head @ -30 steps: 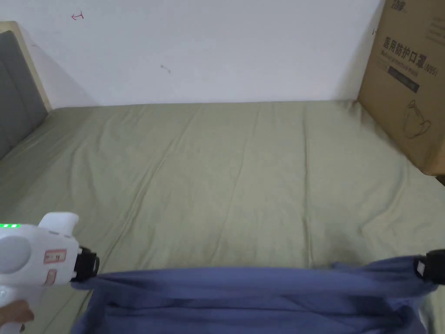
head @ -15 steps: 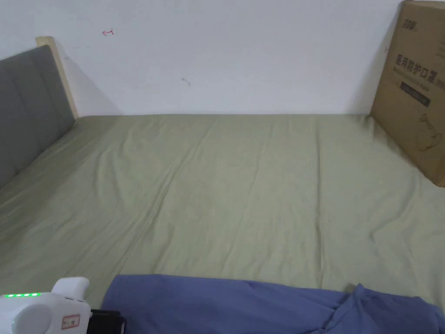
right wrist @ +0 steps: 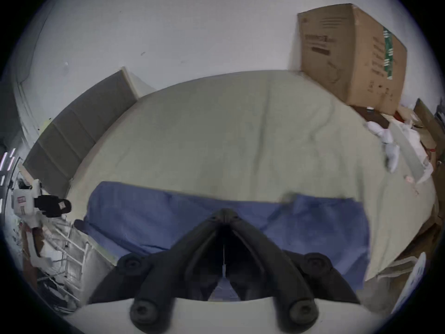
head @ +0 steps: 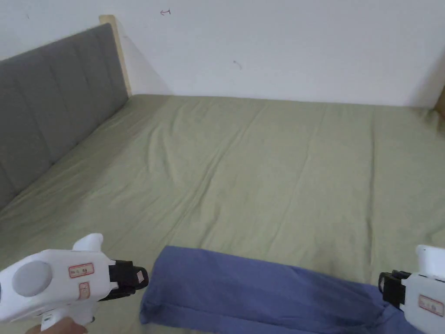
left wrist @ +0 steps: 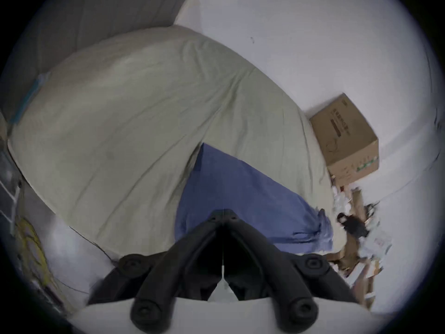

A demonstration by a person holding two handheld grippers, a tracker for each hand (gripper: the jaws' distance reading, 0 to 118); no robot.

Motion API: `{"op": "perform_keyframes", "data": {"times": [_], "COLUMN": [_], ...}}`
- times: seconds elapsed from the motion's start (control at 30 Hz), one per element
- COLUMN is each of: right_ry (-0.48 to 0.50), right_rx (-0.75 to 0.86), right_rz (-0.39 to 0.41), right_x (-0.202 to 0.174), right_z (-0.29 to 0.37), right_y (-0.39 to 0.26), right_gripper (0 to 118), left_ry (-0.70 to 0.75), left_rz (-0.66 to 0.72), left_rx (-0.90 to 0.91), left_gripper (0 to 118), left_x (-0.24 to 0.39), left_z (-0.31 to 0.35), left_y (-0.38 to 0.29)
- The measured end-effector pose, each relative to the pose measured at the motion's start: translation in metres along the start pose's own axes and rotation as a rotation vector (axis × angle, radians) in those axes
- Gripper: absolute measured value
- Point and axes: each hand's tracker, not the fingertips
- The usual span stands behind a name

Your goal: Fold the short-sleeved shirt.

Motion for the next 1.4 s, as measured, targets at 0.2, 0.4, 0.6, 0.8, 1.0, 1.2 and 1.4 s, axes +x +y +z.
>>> {"op": "perform_keyframes", "data": {"times": [0.2,0.4,0.6,0.8,1.0,1.2,1.4], "right_ry": [0.071,0.087,0.079,0.082,0.097,0.062,0.020], "right_rx": [-0.055,-0.085,-0.105,-0.110,-0.078,-0.031,-0.007], "right_rz": [0.043,0.048,0.031,-0.014,-0.144,-0.193,-0.297], "right_x": [-0.044,-0.076,-0.071,-0.054,-0.021,0.006,0.051], "right_z": [-0.025,-0.008,-0.014,-0.012,-0.003,0.023,0.042], "right_y": [-0.003,0.006,0.007,0.003,0.004,-0.001,-0.015], "right_gripper": [0,0,0,0,0,0,0], "left_ry": [-0.100,-0.214,-0.251,-0.155,-0.170,-0.199,-0.212], "left_rz": [0.178,0.353,0.377,0.275,0.082,-0.284,-0.665], "left_rx": [-0.066,-0.136,-0.161,-0.199,-0.107,-0.122,-0.281], "left_gripper": [111,110,7,7,7,7,7], "left_x": [-0.043,-0.077,-0.083,-0.067,0.008,0.155,0.277], "left_z": [-0.029,-0.079,-0.090,-0.091,-0.051,-0.058,-0.126], "left_y": [-0.001,0.000,0.009,0.021,0.045,0.032,-0.058]}}
